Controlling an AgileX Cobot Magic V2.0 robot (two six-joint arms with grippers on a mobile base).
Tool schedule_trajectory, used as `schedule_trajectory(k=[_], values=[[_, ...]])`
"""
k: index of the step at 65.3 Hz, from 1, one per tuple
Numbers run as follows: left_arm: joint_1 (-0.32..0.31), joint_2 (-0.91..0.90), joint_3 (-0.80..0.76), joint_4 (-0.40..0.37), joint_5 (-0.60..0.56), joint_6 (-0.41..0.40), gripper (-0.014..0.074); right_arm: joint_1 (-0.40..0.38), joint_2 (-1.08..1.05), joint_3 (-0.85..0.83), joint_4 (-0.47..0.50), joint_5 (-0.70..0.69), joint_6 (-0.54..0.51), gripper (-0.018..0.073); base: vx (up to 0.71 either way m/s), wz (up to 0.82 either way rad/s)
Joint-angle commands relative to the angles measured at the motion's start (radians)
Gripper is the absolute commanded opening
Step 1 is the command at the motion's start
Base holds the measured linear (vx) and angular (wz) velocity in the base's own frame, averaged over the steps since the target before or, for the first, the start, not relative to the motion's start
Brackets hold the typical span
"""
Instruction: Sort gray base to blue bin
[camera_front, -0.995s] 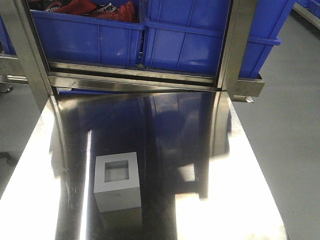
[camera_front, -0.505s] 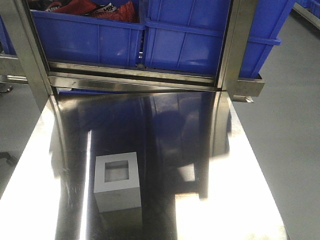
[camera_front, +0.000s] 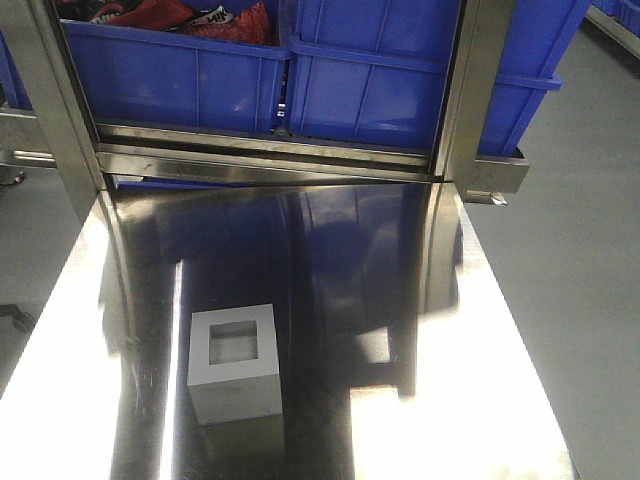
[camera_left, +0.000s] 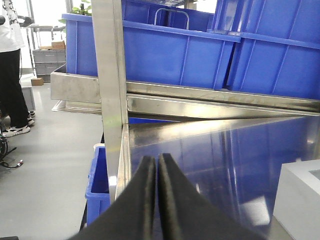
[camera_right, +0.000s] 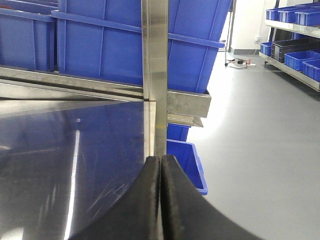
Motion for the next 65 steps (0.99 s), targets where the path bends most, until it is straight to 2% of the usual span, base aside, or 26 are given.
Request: schedule_trajectory(k=[1, 18, 24, 38, 48, 65], values=[[-0.005, -0.017, 0.029, -0.006, -0.077, -0.003, -0.0006, -0.003, -0.011, 0.015, -0.006, -0.074, -0.006, -0.0009, 0.00, 0.00], [-0.005, -0.016, 0.012, -0.007, -0.206, -0.009, -0.0006, -0.003, -0.011, 0.015, -0.006, -0.074, -0.006, -0.0009, 0.00, 0.00], [-0.005, -0.014, -0.014, -0.009, -0.219, -0.026, -0.0006, -0.003, -0.011, 0.015, -0.006, -0.074, -0.006, -0.0009, 0.00, 0.00], [-0.005, 0.044, -0.114, -0.008, -0.199, -0.119, -0.0006, -0.003, -0.011, 0.015, -0.006, -0.074, -0.006, -0.0009, 0.00, 0.00], [-0.005, 0.153, -0.208, -0.008, -0.145, -0.121, -0.0006, -0.003, -0.011, 0.015, -0.006, -0.074, -0.006, -0.0009, 0.00, 0.00], [-0.005, 0.362, -0.361, -0.008, 0.010, -0.117, -0.0006, -0.003, -0.011, 0.015, -0.006, -0.074, -0.006, -0.0009, 0.00, 0.00]])
